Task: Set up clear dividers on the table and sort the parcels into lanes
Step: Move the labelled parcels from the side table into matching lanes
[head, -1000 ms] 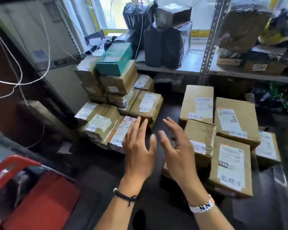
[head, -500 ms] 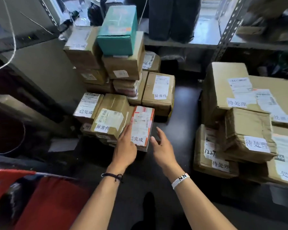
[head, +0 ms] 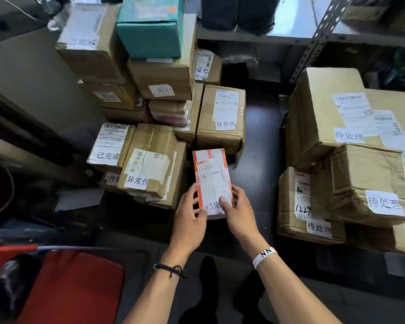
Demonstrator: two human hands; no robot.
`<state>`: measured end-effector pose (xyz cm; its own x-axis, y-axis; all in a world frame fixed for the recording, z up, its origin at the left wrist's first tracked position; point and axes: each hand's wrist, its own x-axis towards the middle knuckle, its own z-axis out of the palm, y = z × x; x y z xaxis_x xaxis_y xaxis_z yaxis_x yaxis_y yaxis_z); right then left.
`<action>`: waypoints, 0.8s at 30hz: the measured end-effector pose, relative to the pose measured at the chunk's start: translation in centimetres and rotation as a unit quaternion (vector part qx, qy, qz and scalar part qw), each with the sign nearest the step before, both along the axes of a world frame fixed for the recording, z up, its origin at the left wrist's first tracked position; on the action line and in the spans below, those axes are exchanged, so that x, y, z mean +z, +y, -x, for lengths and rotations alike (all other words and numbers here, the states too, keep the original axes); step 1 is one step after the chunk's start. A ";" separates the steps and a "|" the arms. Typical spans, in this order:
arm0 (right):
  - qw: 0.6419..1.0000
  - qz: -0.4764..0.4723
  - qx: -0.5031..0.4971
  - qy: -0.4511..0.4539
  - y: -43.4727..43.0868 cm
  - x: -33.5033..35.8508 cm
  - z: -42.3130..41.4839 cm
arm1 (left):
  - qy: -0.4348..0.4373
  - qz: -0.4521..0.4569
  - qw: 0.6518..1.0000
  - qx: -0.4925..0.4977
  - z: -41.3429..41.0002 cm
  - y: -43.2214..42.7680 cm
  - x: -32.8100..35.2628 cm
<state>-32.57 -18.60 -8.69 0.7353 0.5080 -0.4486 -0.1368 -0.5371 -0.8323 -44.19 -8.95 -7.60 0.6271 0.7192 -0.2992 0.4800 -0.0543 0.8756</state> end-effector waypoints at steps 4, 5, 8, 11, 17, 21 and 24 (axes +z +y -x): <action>0.998 0.056 -0.022 -0.002 -1.2 -0.3 -1.7 | 0.040 0.038 0.998 0.041 -2.1 0.9 -1.7; 0.998 0.056 -0.023 0.009 -1.2 -0.3 -2.3 | 0.041 0.070 0.996 0.047 -2.8 1.2 -2.1; 0.997 0.006 -0.015 0.076 -0.2 -0.2 -3.3 | 0.016 0.171 0.983 0.057 -4.5 1.6 -2.9; 0.992 -0.058 -0.004 0.111 0.5 -0.3 -2.8 | -0.035 0.212 0.975 0.065 -5.4 0.9 -3.6; 0.984 -0.146 -0.039 0.098 -0.6 2.0 -2.1 | -0.118 0.238 0.963 0.037 -5.4 -0.4 -1.6; 0.971 -0.218 -0.080 0.057 -1.3 5.5 -2.9 | -0.180 0.220 0.959 0.024 -6.9 -0.6 2.6; 0.962 -0.248 -0.112 0.007 -2.0 9.6 -4.2 | -0.236 0.186 0.954 -0.004 -8.5 -0.8 7.4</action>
<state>-28.34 -20.60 0.95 0.8471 0.4911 -0.2031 -0.2163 -0.0305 -0.9759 -35.73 -9.76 -0.22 0.7608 0.6120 -0.2159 0.0284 0.3009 0.9532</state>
